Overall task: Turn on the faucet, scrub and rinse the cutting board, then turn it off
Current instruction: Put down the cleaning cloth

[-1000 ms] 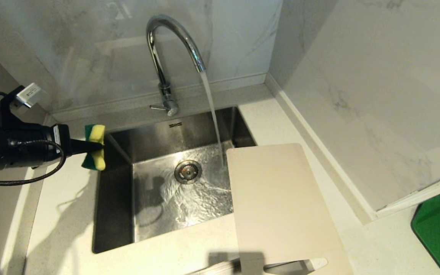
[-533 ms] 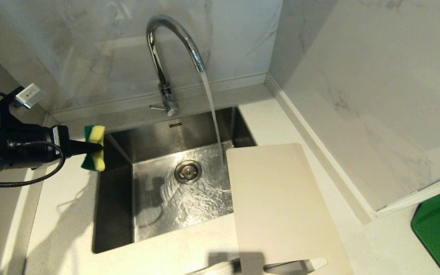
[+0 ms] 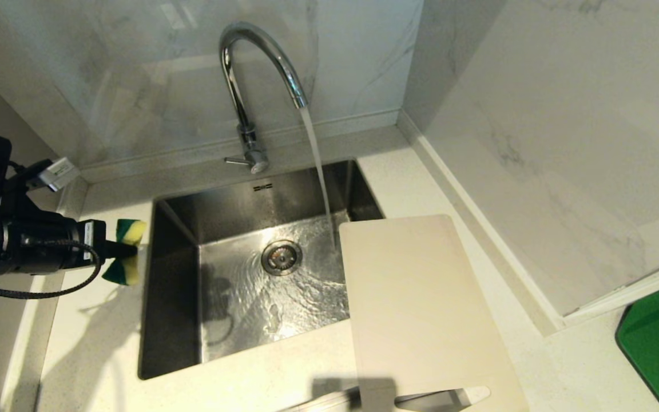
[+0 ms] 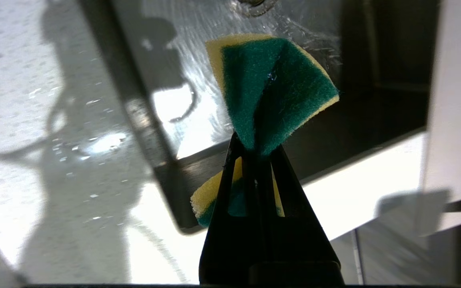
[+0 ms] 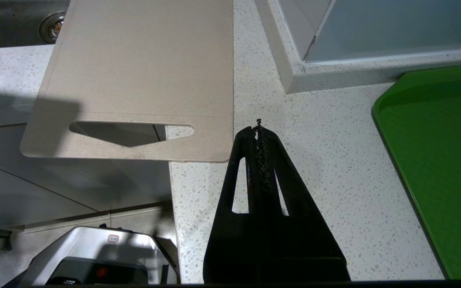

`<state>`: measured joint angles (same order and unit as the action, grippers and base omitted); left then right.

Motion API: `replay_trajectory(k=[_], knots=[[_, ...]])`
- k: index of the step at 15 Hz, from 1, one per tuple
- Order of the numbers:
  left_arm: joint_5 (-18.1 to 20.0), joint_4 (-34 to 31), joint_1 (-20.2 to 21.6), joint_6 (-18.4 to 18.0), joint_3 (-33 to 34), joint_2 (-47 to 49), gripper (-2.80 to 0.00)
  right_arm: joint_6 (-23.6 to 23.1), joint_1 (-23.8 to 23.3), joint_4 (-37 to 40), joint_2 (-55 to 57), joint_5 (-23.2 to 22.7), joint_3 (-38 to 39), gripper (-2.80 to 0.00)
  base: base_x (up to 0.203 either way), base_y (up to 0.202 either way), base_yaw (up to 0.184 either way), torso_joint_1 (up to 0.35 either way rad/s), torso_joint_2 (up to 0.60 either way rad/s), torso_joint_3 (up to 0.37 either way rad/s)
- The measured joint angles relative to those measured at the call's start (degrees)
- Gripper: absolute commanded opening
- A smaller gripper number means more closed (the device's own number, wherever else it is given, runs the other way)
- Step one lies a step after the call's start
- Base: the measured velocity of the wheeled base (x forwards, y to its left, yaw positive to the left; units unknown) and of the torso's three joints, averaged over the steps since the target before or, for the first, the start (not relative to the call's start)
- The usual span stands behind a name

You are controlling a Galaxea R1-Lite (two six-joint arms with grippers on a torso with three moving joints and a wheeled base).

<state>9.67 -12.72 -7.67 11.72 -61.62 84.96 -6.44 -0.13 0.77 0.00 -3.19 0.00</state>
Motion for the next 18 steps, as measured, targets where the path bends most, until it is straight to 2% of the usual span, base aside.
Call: replay_trajectory(k=[4, 7, 9, 12, 18], knots=[[0.48, -0.19, 7.39, -4.17, 0.18, 5.03, -2.80, 0.02, 0.02, 0.00, -0.02, 0.03, 0.00, -2.80, 0.000, 0.000, 0.000, 0.000, 0.00, 0.000], [2.84, -0.07, 14.31, -6.27, 0.33, 10.46, -2.80, 0.59, 0.04, 0.02, -0.05, 0.18, 0.00, -2.80, 0.000, 0.000, 0.000, 0.000, 0.00, 0.000], [3.56, 0.00, 17.23, -7.64, 0.09, 13.54, -2.80, 0.85, 0.04, -0.02, -0.05, 0.22, 0.00, -2.80, 0.000, 0.000, 0.000, 0.000, 0.00, 0.000], [3.62, 0.04, 18.90, -7.89, -0.23, 16.90, -2.80, 1.23, 0.02, -0.02, -0.05, 0.24, 0.00, -2.80, 0.000, 0.000, 0.000, 0.000, 0.00, 0.000], [3.67, 0.08, 19.16, -7.62, -0.20, 19.31, -2.80, 1.62, 0.04, -0.05, -0.05, 0.37, 0.00, -2.80, 0.000, 0.000, 0.000, 0.000, 0.00, 0.000]])
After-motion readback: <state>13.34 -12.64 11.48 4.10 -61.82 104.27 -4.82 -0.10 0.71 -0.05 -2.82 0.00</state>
